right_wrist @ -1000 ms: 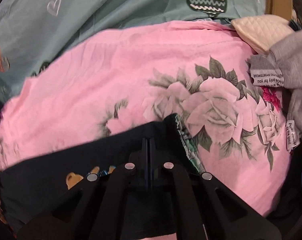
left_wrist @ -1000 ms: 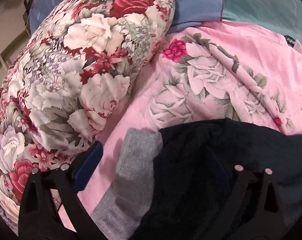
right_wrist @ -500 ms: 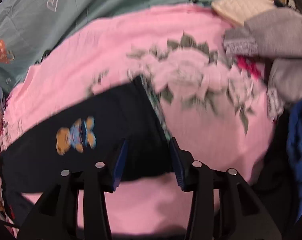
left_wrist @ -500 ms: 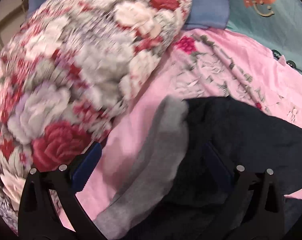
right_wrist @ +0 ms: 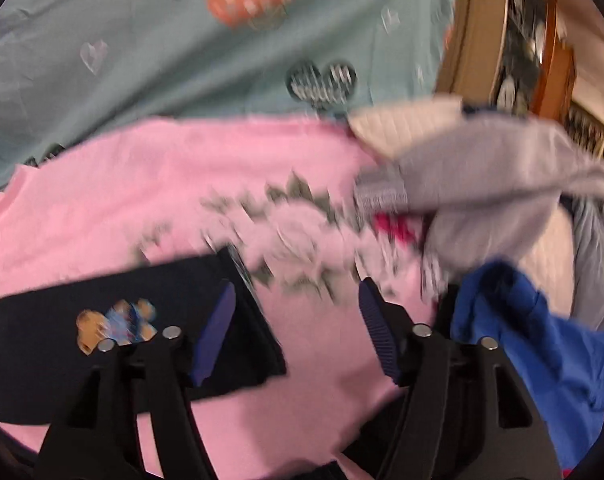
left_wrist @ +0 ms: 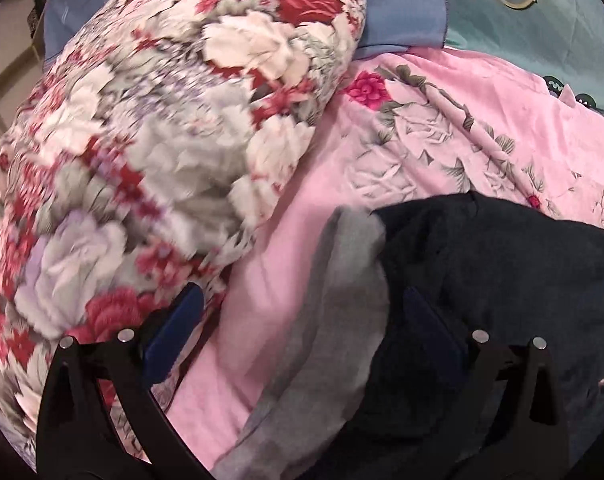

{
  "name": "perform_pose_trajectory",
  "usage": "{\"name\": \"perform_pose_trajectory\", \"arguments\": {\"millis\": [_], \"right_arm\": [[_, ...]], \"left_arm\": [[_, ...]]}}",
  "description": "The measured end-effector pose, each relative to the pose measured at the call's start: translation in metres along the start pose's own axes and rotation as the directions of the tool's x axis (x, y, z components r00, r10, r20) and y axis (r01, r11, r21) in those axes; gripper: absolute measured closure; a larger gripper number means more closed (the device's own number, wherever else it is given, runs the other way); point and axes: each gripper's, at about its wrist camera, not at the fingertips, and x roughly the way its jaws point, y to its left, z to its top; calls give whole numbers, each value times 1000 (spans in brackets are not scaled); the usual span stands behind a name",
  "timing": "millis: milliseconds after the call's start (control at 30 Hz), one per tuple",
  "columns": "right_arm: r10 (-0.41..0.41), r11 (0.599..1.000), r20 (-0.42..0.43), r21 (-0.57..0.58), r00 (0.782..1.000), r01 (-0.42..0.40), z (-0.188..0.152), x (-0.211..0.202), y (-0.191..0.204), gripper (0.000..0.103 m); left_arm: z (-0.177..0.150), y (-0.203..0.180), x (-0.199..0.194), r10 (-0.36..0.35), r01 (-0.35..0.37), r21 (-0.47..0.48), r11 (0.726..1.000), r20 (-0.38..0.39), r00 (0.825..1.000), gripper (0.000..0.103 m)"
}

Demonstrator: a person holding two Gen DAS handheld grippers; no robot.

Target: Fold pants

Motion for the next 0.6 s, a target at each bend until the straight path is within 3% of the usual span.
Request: {"name": "perform_pose_trajectory", "arguments": {"millis": [67,100,167,300,333,367,433,467,567,600], "right_arm": [[197,980,-51,-29,979,-198,5,-2,29,34],[294,953,-88,-45,952,-298,6,-1,49,35],[413,902,-131,-77,901,-424,6,0,86,35],[572,766,-238,-188,785,-615,3,0,165,35],[575,731,-275,-251,770,-635,0,0,189,35],[554,718,-289,-309,781,-624,-2,0,207,35],[479,697,-301,-441,825,-565,-7,2,245,35],[474,672,-312,-476,823,-568,-8,4,260,36],[506,595,-383,-494,773,-634,-12,9,287,36],[509,562,-400,-516,763,-646,-14,10,298,36]], "left_arm": [[7,-1,8,-20,20,-5,1000,-33,999,2],[10,-2,13,-29,29,-6,1000,-57,998,2],[14,-2,25,-50,49,-8,999,-83,995,2],[26,1,36,-95,93,-38,995,-52,994,3],[28,1,37,-100,98,-41,994,-55,993,4],[28,1,37,-112,110,-42,993,-60,992,10],[32,-1,39,-133,131,-30,991,-65,989,13],[35,-2,41,-135,134,-26,991,-67,989,13],[41,-2,47,-142,141,-20,990,-77,987,17],[42,-5,51,-164,163,-22,986,-85,983,36]]}}
